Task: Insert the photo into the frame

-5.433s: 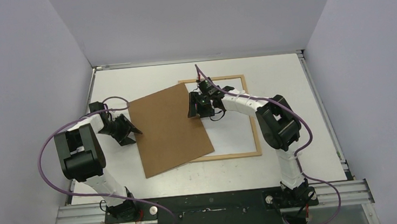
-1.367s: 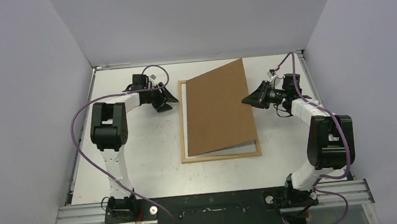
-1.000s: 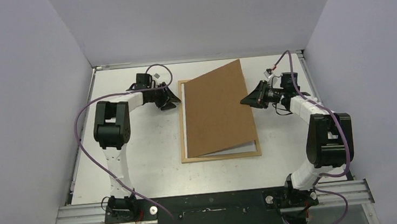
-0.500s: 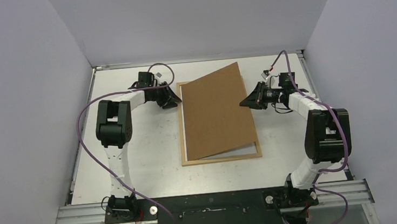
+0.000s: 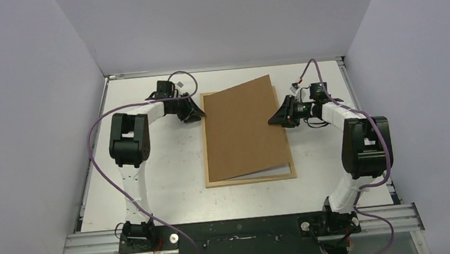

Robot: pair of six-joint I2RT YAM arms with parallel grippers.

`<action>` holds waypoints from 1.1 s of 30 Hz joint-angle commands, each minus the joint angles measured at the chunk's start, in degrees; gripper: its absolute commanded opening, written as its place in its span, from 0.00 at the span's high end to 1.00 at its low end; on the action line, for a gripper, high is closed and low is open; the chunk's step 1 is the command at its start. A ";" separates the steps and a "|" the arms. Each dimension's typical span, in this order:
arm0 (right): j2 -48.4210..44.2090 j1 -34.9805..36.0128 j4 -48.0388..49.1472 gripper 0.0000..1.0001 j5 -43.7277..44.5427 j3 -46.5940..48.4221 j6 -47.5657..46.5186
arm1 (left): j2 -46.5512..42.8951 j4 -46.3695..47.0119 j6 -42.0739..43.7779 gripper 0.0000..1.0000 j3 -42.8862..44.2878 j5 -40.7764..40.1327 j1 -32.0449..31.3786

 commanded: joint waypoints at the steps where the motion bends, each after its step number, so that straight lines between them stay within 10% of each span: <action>1: -0.38 3.25 -9.17 0.70 2.85 3.81 -9.23 | 3.23 -3.15 1.48 0.68 -0.23 -4.24 -1.18; 16: -0.63 3.27 -29.93 0.25 24.94 12.93 -16.90 | 0.67 -8.50 2.71 0.54 3.29 -5.23 -0.27; 23: -4.80 3.22 -33.75 0.19 43.99 13.45 -18.16 | -2.20 -11.50 4.14 0.39 5.00 -4.43 1.32; 33: -0.77 5.09 -25.37 0.24 47.84 9.60 -8.78 | -3.76 -13.06 6.14 0.32 2.06 -3.90 1.25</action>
